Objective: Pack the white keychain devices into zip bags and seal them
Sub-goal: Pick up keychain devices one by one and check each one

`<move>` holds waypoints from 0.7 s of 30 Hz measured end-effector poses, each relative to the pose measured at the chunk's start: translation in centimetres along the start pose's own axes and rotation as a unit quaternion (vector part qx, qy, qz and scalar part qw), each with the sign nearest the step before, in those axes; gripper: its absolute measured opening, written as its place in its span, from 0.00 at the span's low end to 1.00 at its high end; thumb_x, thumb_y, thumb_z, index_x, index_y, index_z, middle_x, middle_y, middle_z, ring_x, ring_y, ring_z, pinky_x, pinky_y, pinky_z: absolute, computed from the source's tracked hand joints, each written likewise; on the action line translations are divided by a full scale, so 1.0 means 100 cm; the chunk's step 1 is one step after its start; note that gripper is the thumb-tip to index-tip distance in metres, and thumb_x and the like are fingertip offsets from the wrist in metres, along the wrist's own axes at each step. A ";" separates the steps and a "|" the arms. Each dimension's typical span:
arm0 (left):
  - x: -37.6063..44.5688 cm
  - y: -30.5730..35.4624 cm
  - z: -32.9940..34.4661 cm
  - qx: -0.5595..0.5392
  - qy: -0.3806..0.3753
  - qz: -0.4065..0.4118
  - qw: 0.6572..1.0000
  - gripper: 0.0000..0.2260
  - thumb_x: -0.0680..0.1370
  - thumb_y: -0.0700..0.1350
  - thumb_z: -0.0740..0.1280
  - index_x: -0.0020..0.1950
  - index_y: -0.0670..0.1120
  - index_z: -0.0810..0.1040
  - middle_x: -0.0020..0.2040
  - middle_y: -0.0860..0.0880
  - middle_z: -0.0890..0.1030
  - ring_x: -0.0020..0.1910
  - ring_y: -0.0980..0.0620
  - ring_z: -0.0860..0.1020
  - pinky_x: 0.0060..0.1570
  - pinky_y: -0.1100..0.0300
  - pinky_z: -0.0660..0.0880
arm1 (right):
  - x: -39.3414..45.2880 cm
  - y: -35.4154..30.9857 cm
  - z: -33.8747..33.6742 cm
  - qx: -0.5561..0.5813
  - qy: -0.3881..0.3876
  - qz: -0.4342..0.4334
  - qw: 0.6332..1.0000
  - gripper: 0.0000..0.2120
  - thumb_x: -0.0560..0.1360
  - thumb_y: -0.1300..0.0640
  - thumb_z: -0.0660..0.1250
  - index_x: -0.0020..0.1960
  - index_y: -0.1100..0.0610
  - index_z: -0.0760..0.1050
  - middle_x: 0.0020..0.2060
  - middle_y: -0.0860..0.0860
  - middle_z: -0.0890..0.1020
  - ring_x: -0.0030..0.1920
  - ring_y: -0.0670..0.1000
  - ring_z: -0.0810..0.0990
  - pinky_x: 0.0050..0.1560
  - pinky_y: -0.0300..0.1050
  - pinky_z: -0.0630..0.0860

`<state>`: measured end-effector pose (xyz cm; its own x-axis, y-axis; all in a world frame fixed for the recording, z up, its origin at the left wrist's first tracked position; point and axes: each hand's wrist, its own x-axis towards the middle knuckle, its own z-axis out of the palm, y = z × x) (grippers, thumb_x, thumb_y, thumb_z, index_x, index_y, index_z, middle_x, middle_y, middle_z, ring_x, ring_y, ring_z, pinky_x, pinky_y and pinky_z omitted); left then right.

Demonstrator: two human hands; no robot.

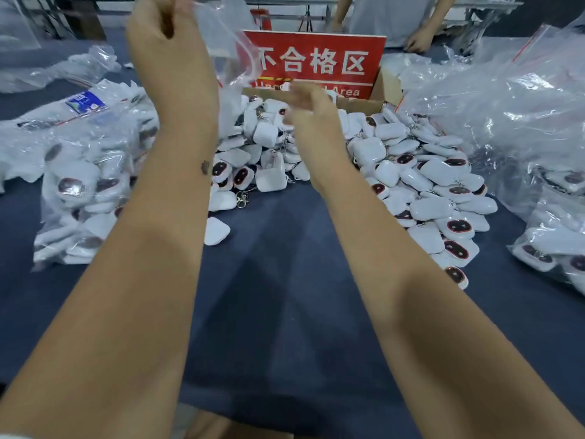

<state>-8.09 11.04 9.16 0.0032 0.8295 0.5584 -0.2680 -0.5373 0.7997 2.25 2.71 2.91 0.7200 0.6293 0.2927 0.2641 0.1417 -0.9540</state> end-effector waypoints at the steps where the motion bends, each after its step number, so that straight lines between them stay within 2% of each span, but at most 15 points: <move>1: -0.005 -0.006 0.003 0.015 0.005 -0.015 1.000 0.07 0.80 0.39 0.63 0.43 0.47 0.74 0.38 0.52 0.76 0.36 0.58 0.72 0.39 0.63 0.70 | -0.003 0.017 -0.005 -0.132 -0.028 0.009 0.991 0.21 0.77 0.65 0.60 0.68 0.55 0.71 0.64 0.50 0.74 0.64 0.52 0.75 0.59 0.46 0.72; 3: -0.022 -0.022 0.010 0.066 -0.018 -0.073 0.995 0.08 0.79 0.39 0.62 0.45 0.52 0.74 0.39 0.56 0.76 0.34 0.63 0.72 0.38 0.66 0.70 | -0.010 0.047 -0.015 -0.381 -0.115 0.011 0.917 0.23 0.76 0.61 0.62 0.71 0.54 0.68 0.72 0.53 0.67 0.72 0.56 0.66 0.68 0.52 0.67; 4: -0.033 -0.033 0.013 0.098 -0.051 -0.109 0.988 0.08 0.78 0.40 0.62 0.46 0.54 0.72 0.40 0.56 0.75 0.36 0.61 0.74 0.38 0.63 0.72 | -0.014 0.057 -0.018 -0.456 -0.142 0.002 0.879 0.25 0.76 0.58 0.63 0.73 0.53 0.67 0.75 0.53 0.63 0.73 0.57 0.64 0.69 0.54 0.65; 5: -0.045 -0.045 0.017 0.124 -0.089 -0.142 0.978 0.08 0.78 0.40 0.62 0.47 0.54 0.71 0.41 0.57 0.75 0.39 0.57 0.75 0.41 0.59 0.74 | -0.017 0.063 -0.020 -0.493 -0.149 -0.012 0.857 0.26 0.76 0.57 0.63 0.74 0.53 0.66 0.75 0.54 0.62 0.73 0.58 0.64 0.67 0.54 0.65; 6: -0.058 -0.056 0.020 0.145 -0.123 -0.164 0.968 0.07 0.77 0.41 0.62 0.48 0.54 0.71 0.41 0.57 0.74 0.40 0.55 0.75 0.43 0.58 0.74 | -0.019 0.067 -0.023 -0.506 -0.138 -0.032 0.851 0.24 0.76 0.56 0.63 0.72 0.54 0.68 0.73 0.54 0.65 0.70 0.59 0.66 0.63 0.53 0.67; 8: -0.084 -0.072 0.026 0.194 -0.171 -0.166 0.952 0.07 0.77 0.41 0.62 0.52 0.51 0.70 0.40 0.57 0.74 0.39 0.56 0.74 0.39 0.59 0.70 | -0.023 0.067 -0.026 -0.525 -0.093 -0.069 0.843 0.18 0.76 0.58 0.62 0.65 0.56 0.73 0.66 0.54 0.71 0.63 0.59 0.71 0.54 0.50 0.68; 9: -0.095 -0.077 0.030 0.215 -0.185 -0.163 0.945 0.07 0.77 0.40 0.61 0.53 0.51 0.70 0.40 0.56 0.74 0.39 0.56 0.74 0.37 0.60 0.68 | -0.025 0.068 -0.029 -0.532 -0.076 -0.074 0.840 0.15 0.76 0.59 0.61 0.62 0.57 0.74 0.64 0.54 0.72 0.61 0.59 0.71 0.52 0.49 0.67; 11: -0.112 -0.084 0.040 0.217 -0.194 -0.178 0.940 0.07 0.77 0.40 0.60 0.54 0.49 0.70 0.43 0.54 0.77 0.41 0.53 0.76 0.37 0.60 0.68 | -0.029 0.069 -0.035 -0.515 -0.063 -0.063 0.852 0.12 0.78 0.58 0.61 0.60 0.57 0.75 0.63 0.55 0.72 0.59 0.58 0.71 0.53 0.49 0.68; 13: -0.123 -0.088 0.048 0.180 -0.185 -0.190 0.947 0.07 0.78 0.40 0.60 0.54 0.50 0.69 0.43 0.55 0.77 0.42 0.56 0.76 0.38 0.62 0.68 | -0.033 0.070 -0.038 -0.492 -0.060 -0.053 0.867 0.11 0.79 0.57 0.61 0.59 0.57 0.75 0.64 0.55 0.71 0.60 0.57 0.71 0.58 0.50 0.69; 15: -0.128 -0.089 0.051 0.131 -0.181 -0.187 0.957 0.07 0.79 0.40 0.60 0.54 0.50 0.70 0.42 0.57 0.76 0.40 0.61 0.75 0.38 0.65 0.69 | -0.034 0.072 -0.040 -0.487 -0.053 -0.057 0.870 0.11 0.79 0.58 0.61 0.60 0.57 0.75 0.64 0.55 0.71 0.61 0.57 0.70 0.60 0.52 0.70; 18: -0.122 -0.087 0.046 0.040 -0.168 -0.206 0.963 0.08 0.80 0.39 0.60 0.50 0.52 0.72 0.39 0.55 0.77 0.34 0.59 0.75 0.36 0.63 0.72 | -0.031 0.074 -0.040 -0.468 -0.047 -0.054 0.881 0.12 0.79 0.61 0.60 0.61 0.58 0.76 0.62 0.56 0.73 0.60 0.58 0.71 0.60 0.53 0.69; 21: -0.109 -0.082 0.035 -0.059 -0.135 -0.224 0.964 0.09 0.79 0.36 0.60 0.49 0.49 0.74 0.31 0.54 0.75 0.26 0.58 0.70 0.28 0.63 0.69 | -0.029 0.068 -0.045 -0.352 -0.014 -0.040 0.935 0.11 0.82 0.60 0.59 0.57 0.60 0.79 0.54 0.55 0.79 0.55 0.56 0.75 0.56 0.52 0.71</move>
<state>-2.58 5.86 -2.72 0.3896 0.8959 0.2134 -0.2886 -0.1013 0.9521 4.85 -1.56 -4.09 0.6653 0.6593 0.3503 0.6803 -0.3421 -0.6482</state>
